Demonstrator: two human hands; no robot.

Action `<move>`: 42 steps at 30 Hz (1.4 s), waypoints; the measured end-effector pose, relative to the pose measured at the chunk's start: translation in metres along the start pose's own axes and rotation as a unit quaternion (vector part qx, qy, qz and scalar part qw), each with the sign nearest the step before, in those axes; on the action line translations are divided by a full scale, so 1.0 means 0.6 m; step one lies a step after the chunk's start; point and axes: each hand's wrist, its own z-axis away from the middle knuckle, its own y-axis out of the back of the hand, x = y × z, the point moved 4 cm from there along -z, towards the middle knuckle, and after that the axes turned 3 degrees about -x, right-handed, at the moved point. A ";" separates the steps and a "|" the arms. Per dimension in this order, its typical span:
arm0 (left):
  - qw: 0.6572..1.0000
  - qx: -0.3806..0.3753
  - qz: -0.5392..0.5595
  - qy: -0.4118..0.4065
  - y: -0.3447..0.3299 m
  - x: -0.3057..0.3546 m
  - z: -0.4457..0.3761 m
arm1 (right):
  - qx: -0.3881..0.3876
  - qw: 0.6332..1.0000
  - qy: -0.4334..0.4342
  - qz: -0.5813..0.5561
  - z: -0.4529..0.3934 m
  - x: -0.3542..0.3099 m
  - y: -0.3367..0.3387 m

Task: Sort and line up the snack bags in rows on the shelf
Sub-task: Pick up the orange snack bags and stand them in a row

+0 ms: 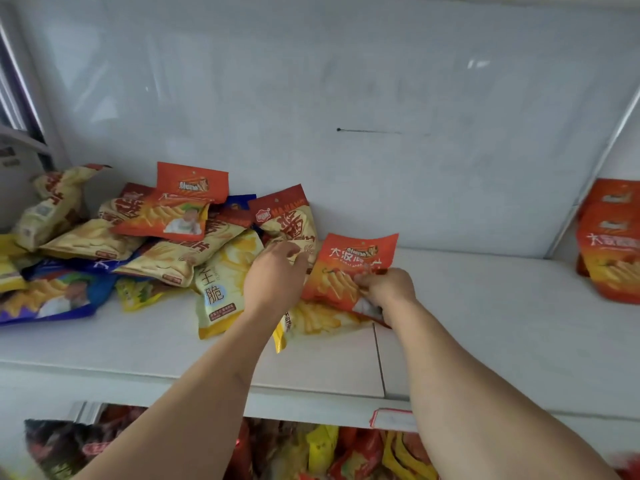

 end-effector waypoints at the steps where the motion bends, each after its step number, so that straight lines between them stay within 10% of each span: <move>1: 1.000 -0.002 0.004 0.001 0.004 0.000 0.002 | 0.006 1.000 0.010 -0.003 0.002 0.000 0.001; 10: 0.999 -0.017 0.034 0.040 0.040 -0.009 0.021 | 0.035 0.988 0.136 0.062 0.033 -0.060 0.012; 23: 0.996 0.049 0.042 0.066 0.179 -0.121 -0.081 | -0.181 0.958 0.111 -0.192 0.067 -0.151 -0.152; 42: 0.967 -0.125 -0.068 0.212 0.206 -0.341 -0.330 | -0.034 0.988 0.099 -0.112 0.049 -0.183 -0.283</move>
